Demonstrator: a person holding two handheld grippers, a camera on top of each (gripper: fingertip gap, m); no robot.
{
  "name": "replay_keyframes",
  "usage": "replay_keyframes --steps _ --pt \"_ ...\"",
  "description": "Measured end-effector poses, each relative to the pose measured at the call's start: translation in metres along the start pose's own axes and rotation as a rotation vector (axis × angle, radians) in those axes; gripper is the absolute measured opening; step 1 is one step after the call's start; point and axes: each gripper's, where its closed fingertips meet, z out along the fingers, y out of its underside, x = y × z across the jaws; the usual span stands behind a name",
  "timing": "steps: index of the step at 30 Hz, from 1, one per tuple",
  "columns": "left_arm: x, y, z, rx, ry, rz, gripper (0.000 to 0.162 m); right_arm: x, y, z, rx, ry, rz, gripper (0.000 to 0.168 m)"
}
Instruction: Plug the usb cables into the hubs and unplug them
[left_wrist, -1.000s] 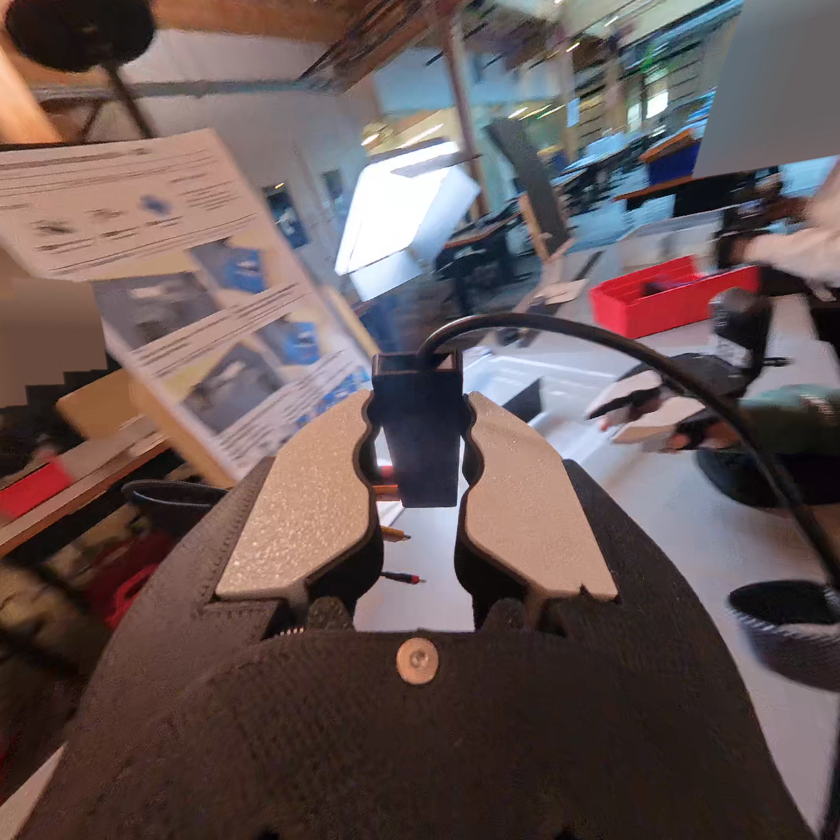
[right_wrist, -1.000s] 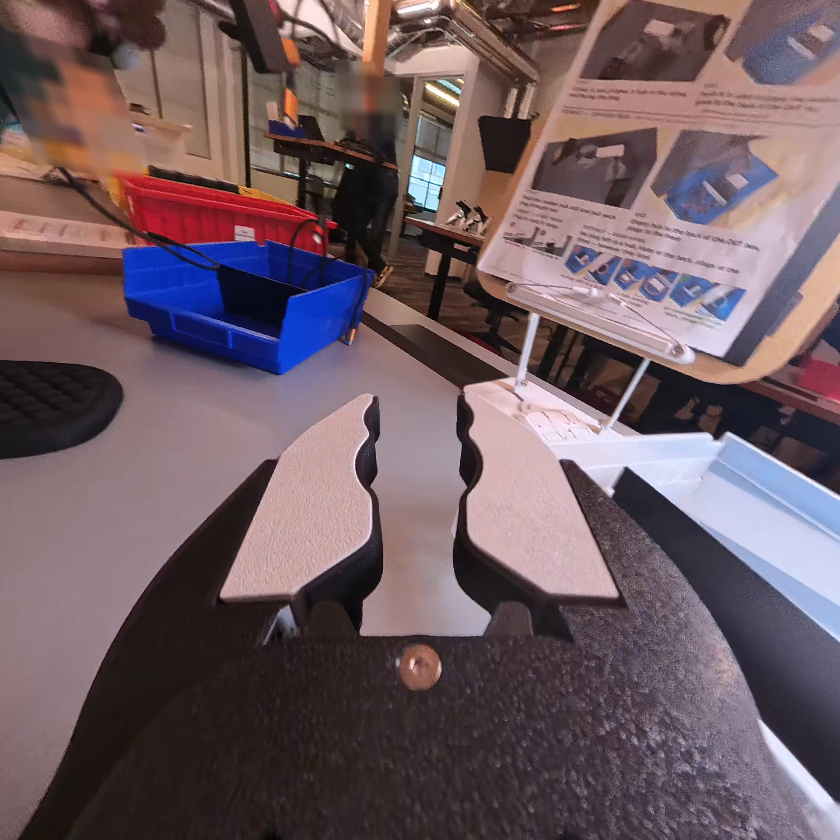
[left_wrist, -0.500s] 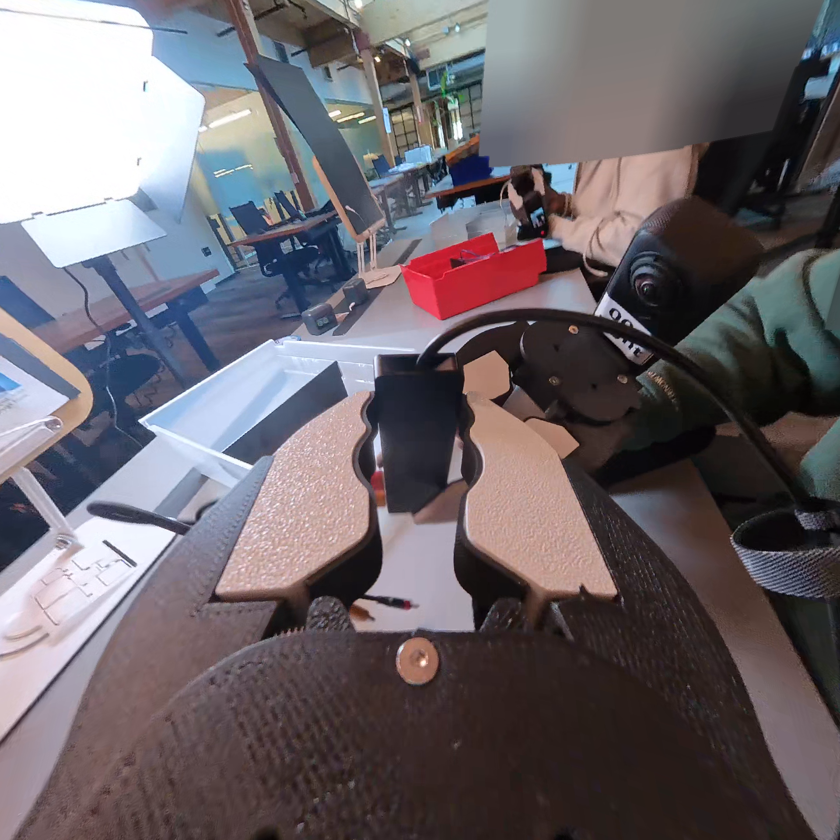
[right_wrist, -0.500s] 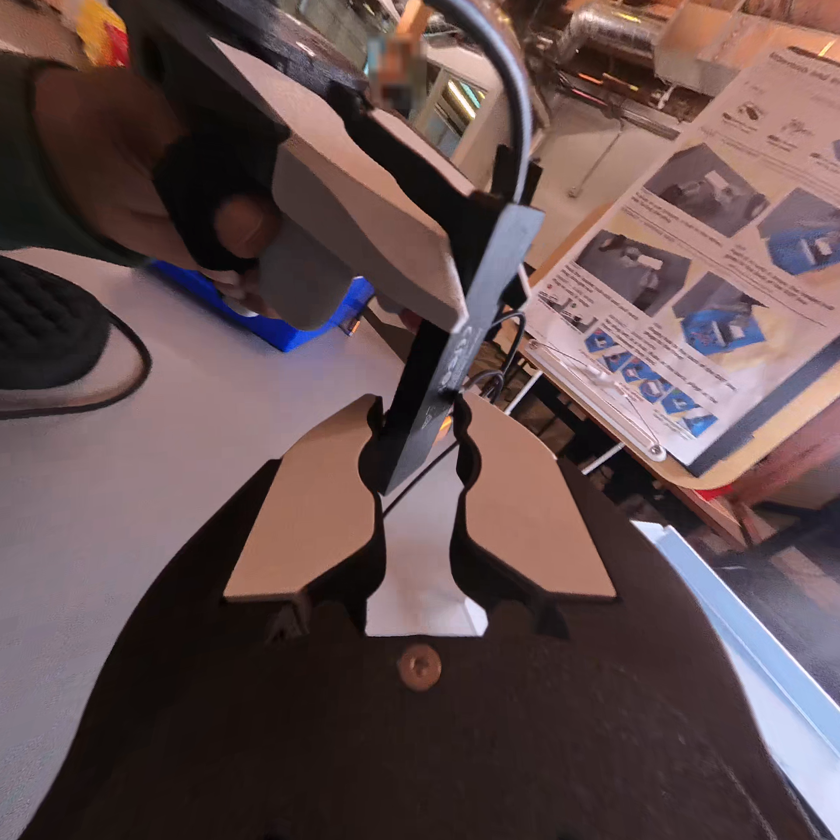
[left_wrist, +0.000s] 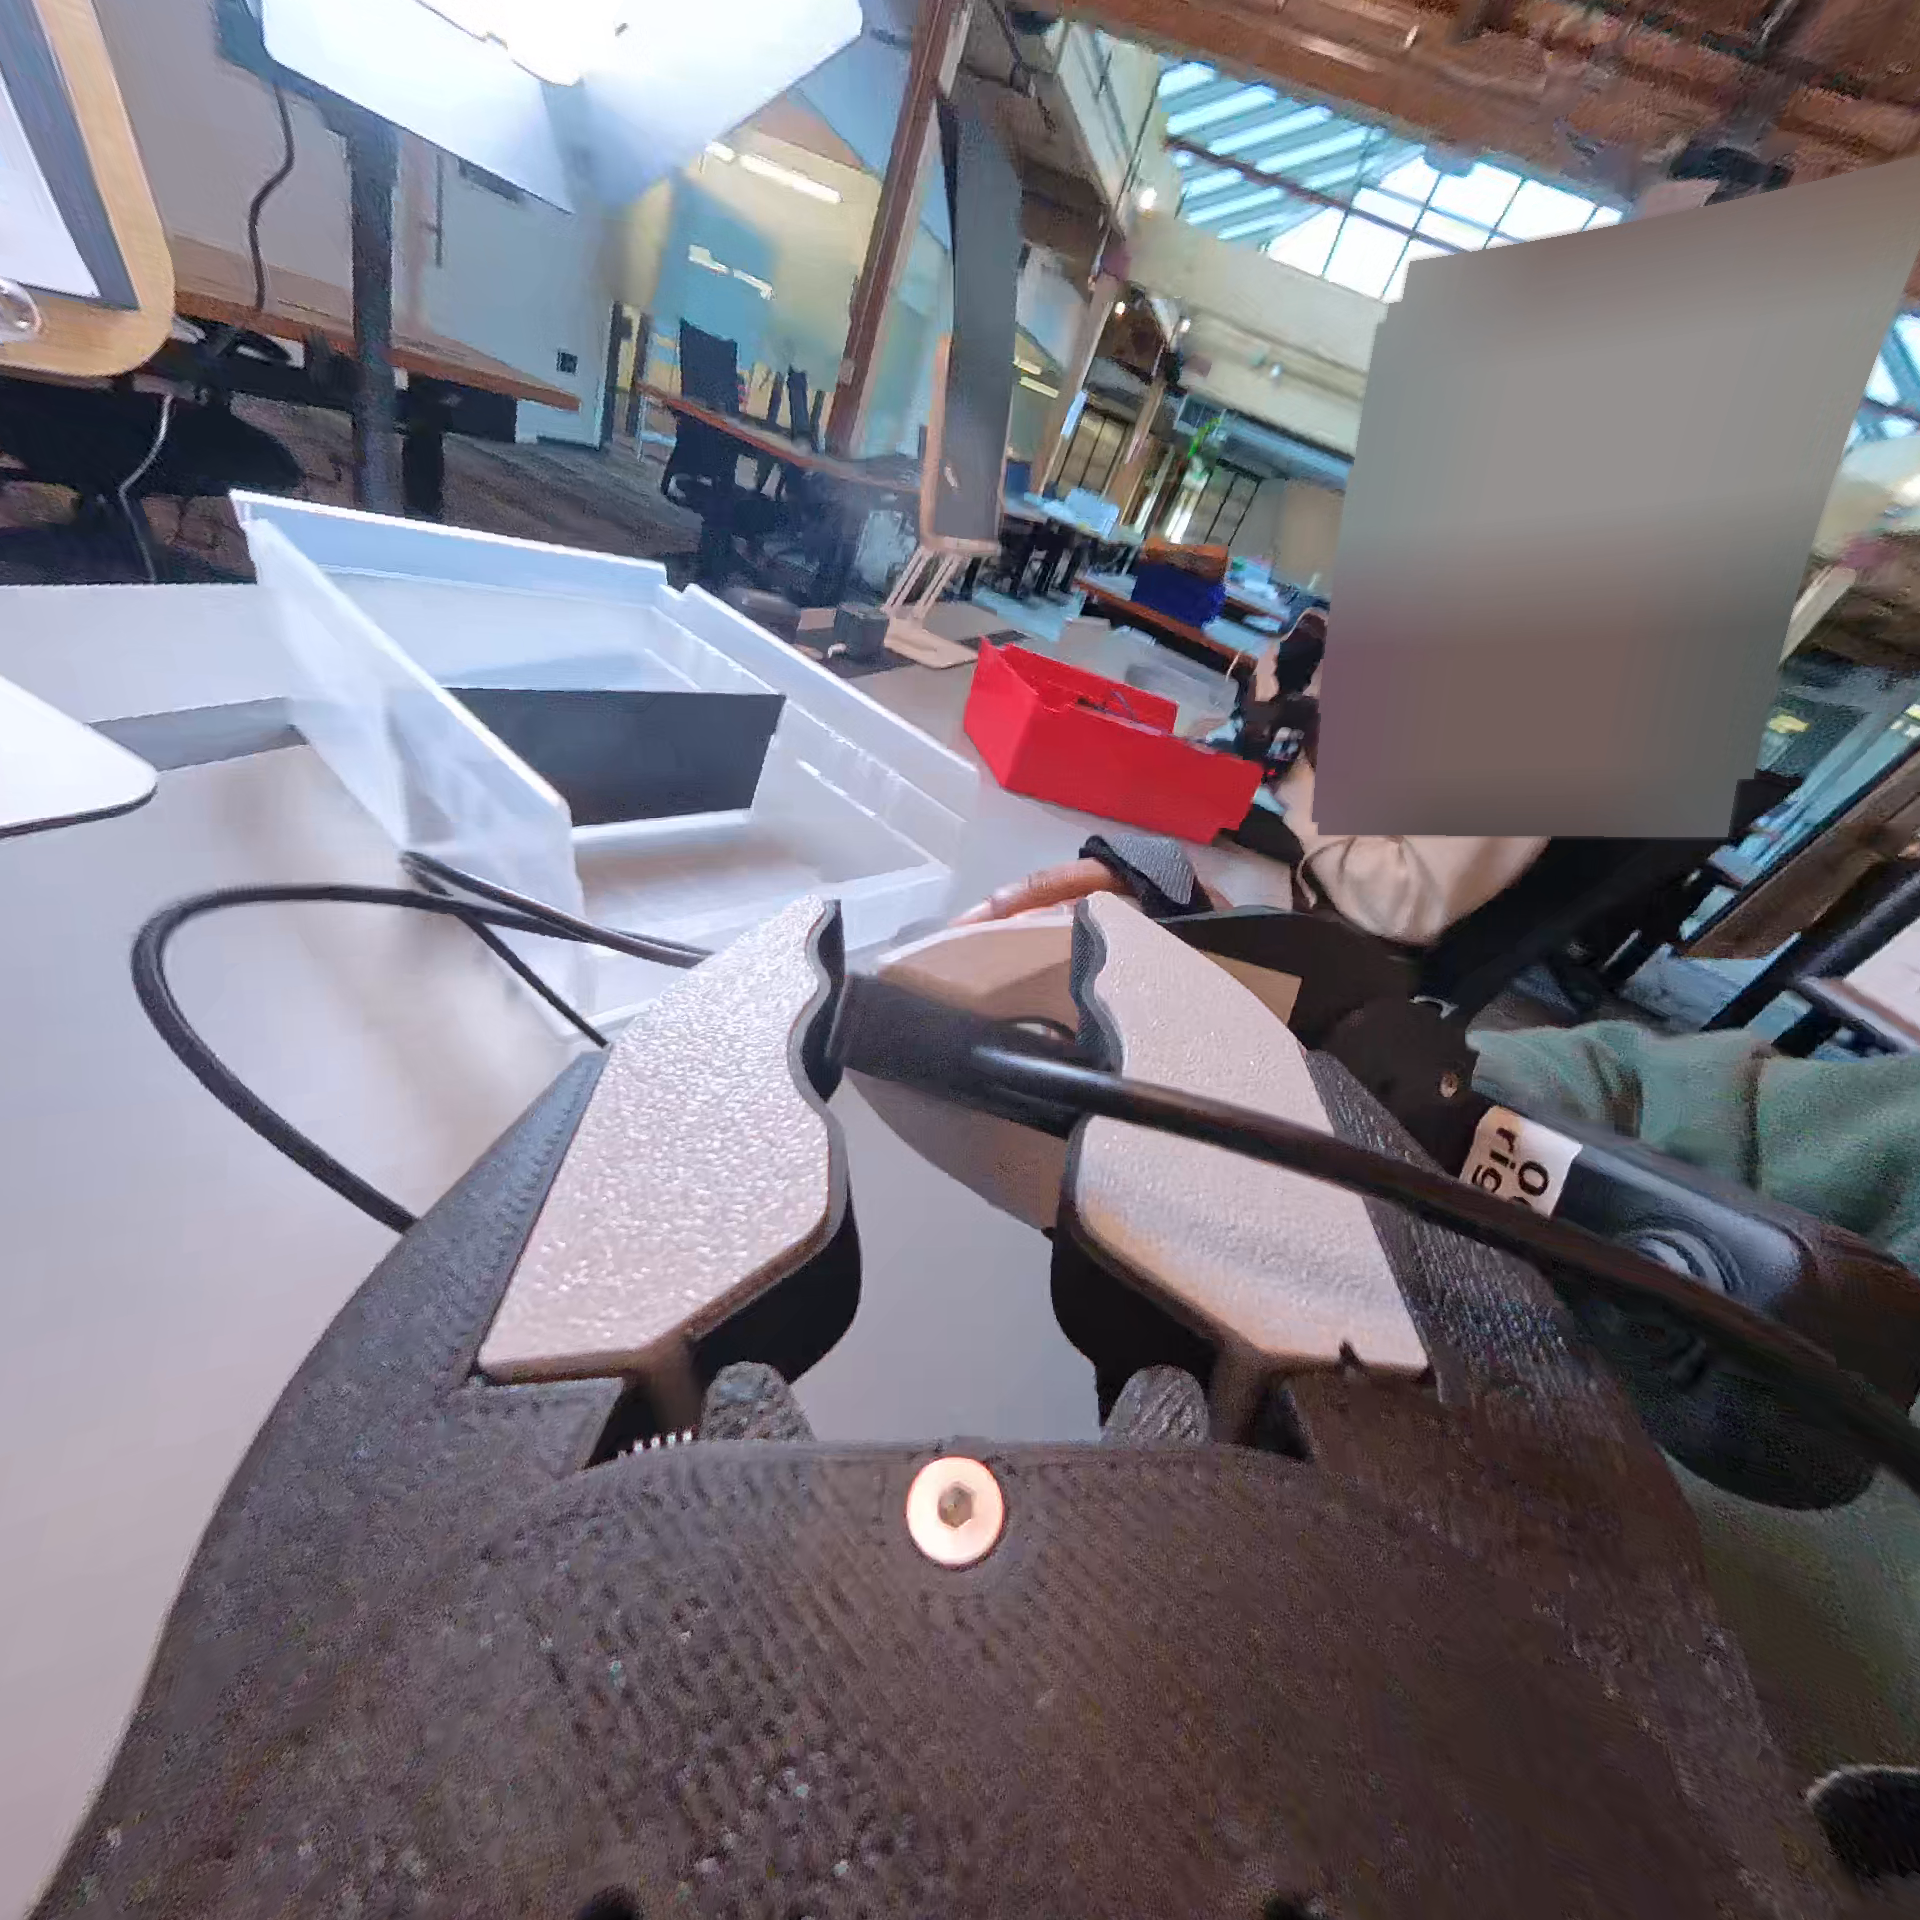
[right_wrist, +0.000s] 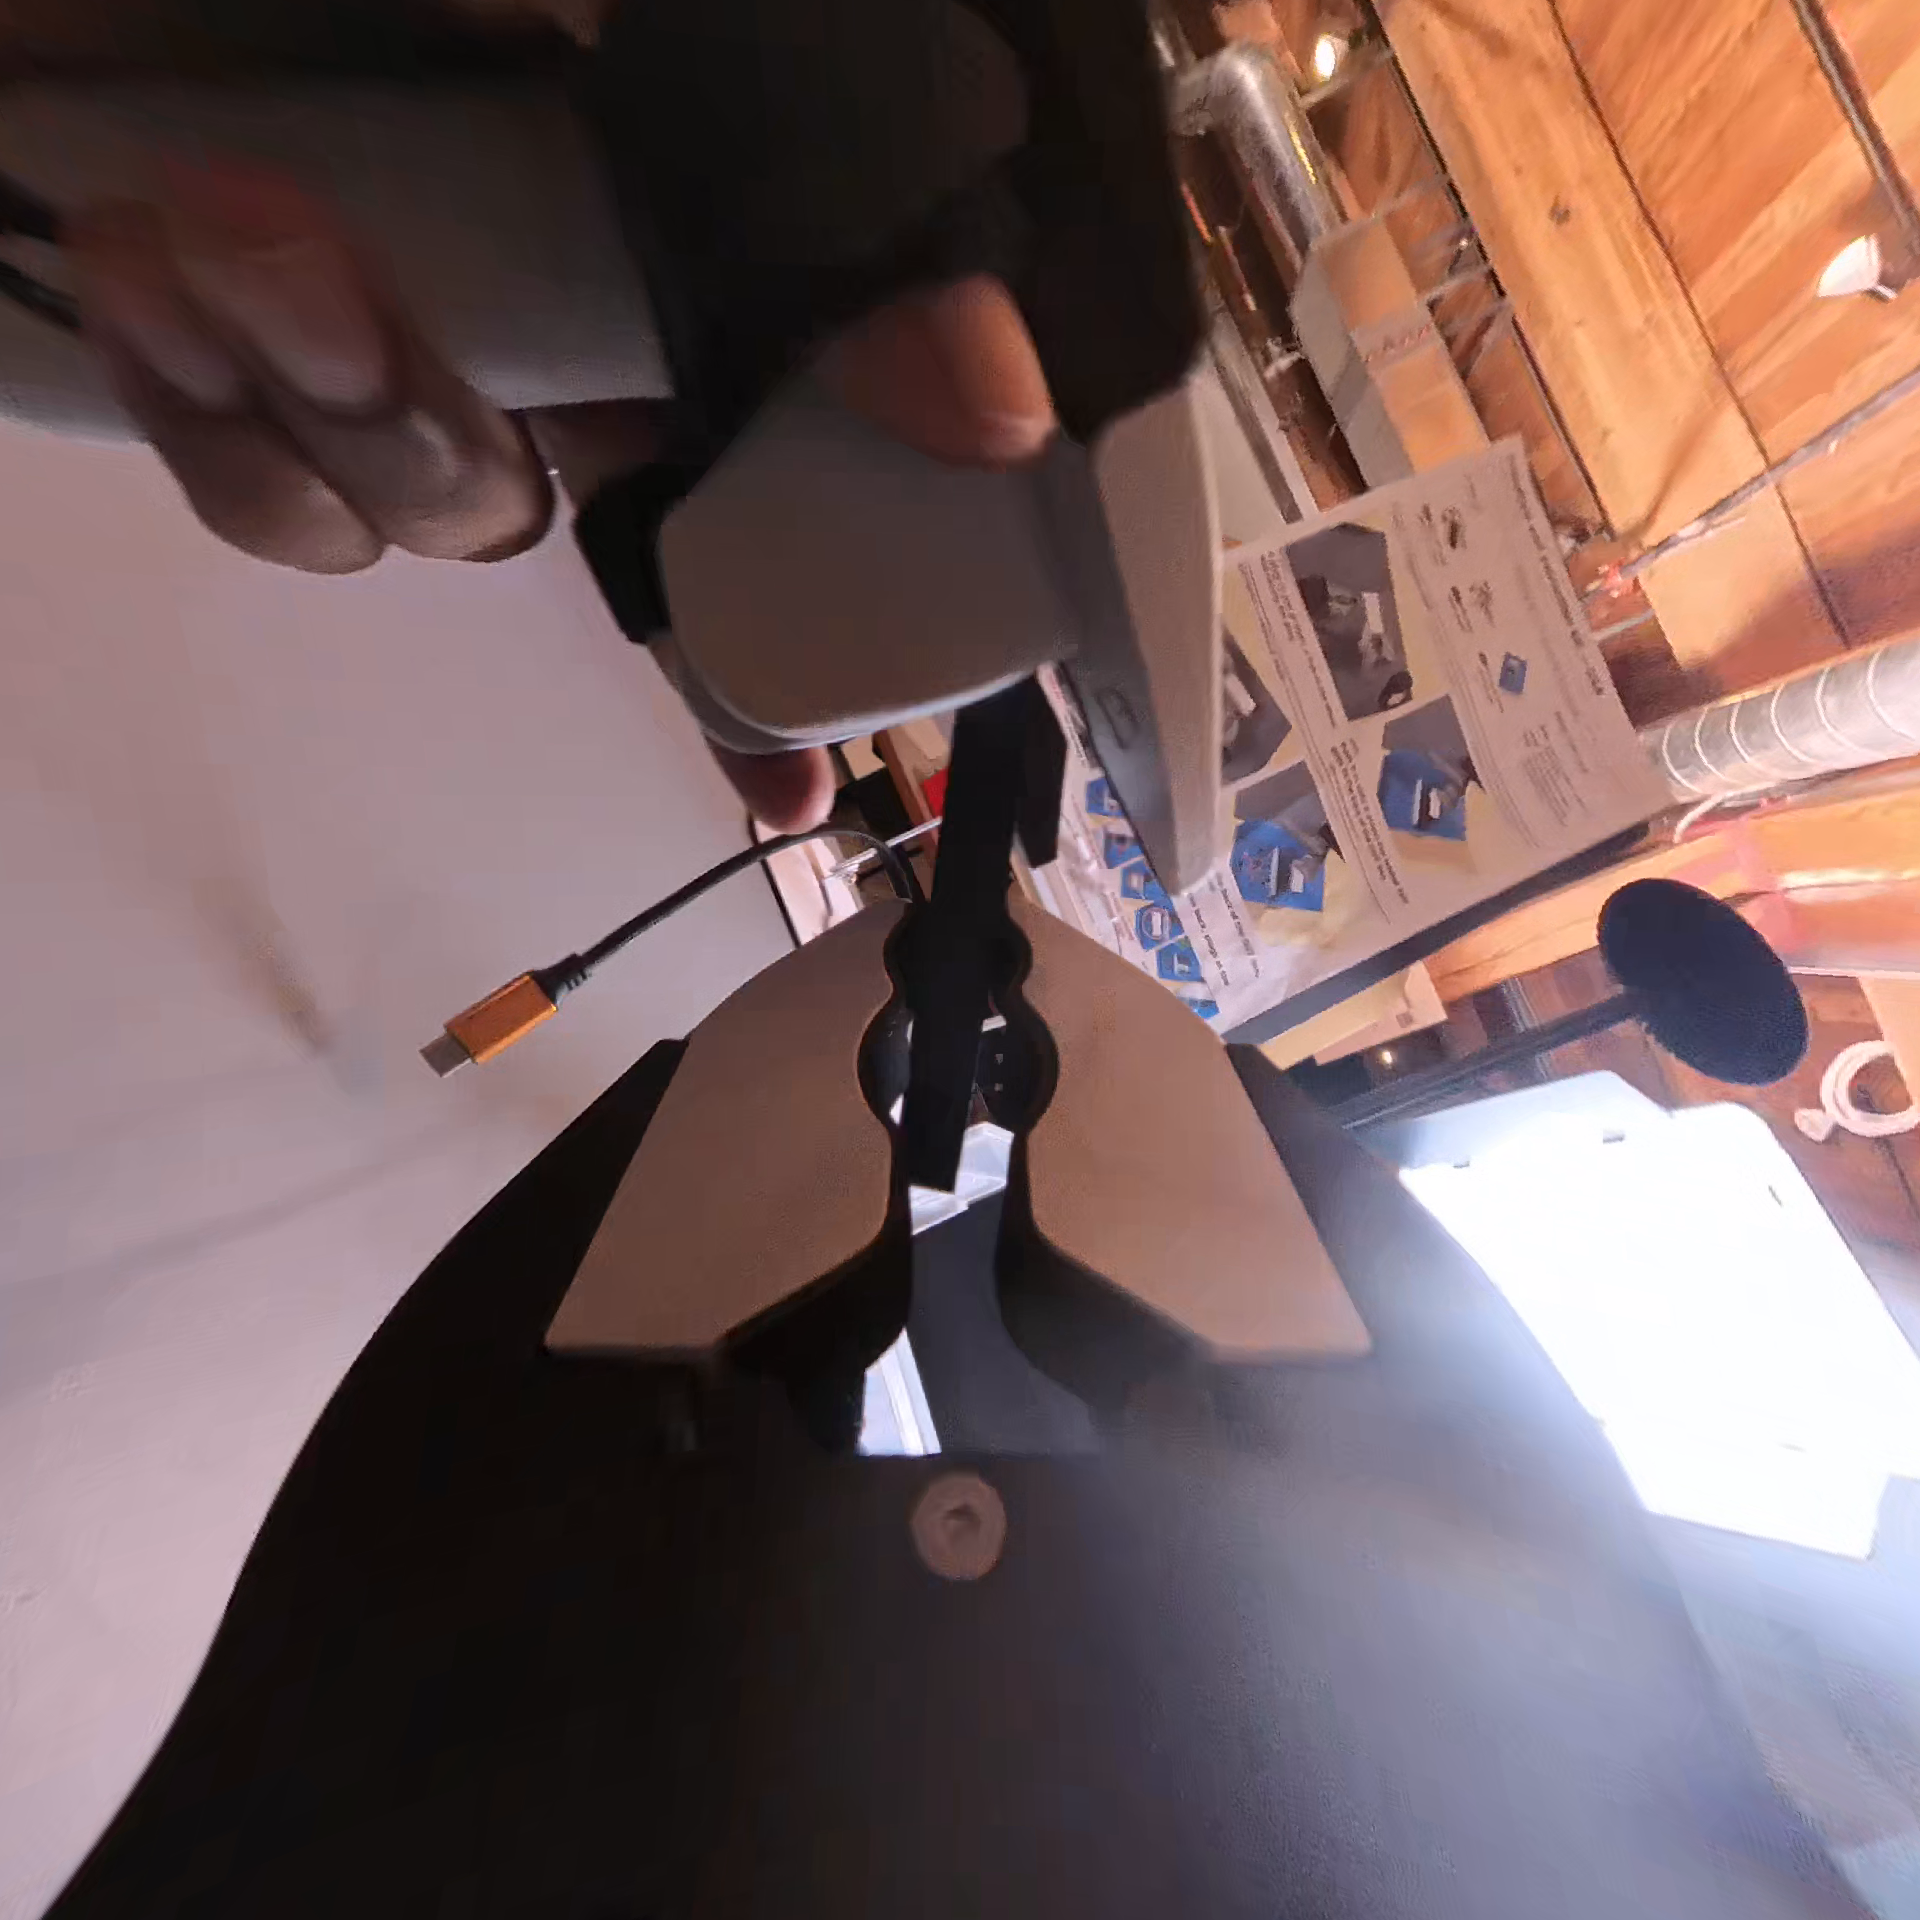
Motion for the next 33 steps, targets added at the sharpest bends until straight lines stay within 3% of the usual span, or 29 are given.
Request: replay_keyframes --steps 2,4,8,11,14,17,20,24,31,33 --pt "-0.005 0.006 -0.003 -0.062 -0.005 0.052 0.041 -0.009 0.001 0.003 0.017 -0.057 0.055 0.015" --pt "-0.008 0.004 -0.008 -0.086 0.007 0.177 0.042 -0.017 -0.005 0.002 0.091 -0.199 0.250 0.023" --pt "0.006 0.000 -0.026 -0.099 0.104 0.540 0.041 -0.005 -0.014 -0.009 0.252 -0.486 0.829 0.045" --pt "0.035 -0.006 -0.039 -0.035 0.248 0.635 0.042 -0.002 -0.006 -0.013 0.289 -0.758 1.260 0.052" --pt "0.063 -0.008 -0.047 0.015 0.354 0.693 0.042 -0.017 -0.015 -0.028 0.352 -1.133 1.542 0.059" --pt "0.075 -0.001 -0.048 0.024 0.408 0.711 0.042 0.001 -0.042 -0.053 0.588 -1.418 1.735 0.045" --pt "0.080 0.002 -0.049 0.046 0.453 0.683 0.042 -0.002 -0.049 -0.052 0.605 -1.366 1.658 0.018" --pt "0.059 0.011 -0.046 -0.042 0.392 0.723 0.041 0.013 -0.042 -0.054 0.667 -1.200 1.522 0.013" --pt "-0.011 0.050 -0.064 -0.382 0.328 0.617 0.029 0.008 -0.034 -0.052 0.527 -0.776 0.775 0.012" --pt "-0.033 0.051 -0.066 -0.385 0.299 0.517 0.027 0.000 -0.027 -0.050 0.482 -0.686 0.558 0.012"
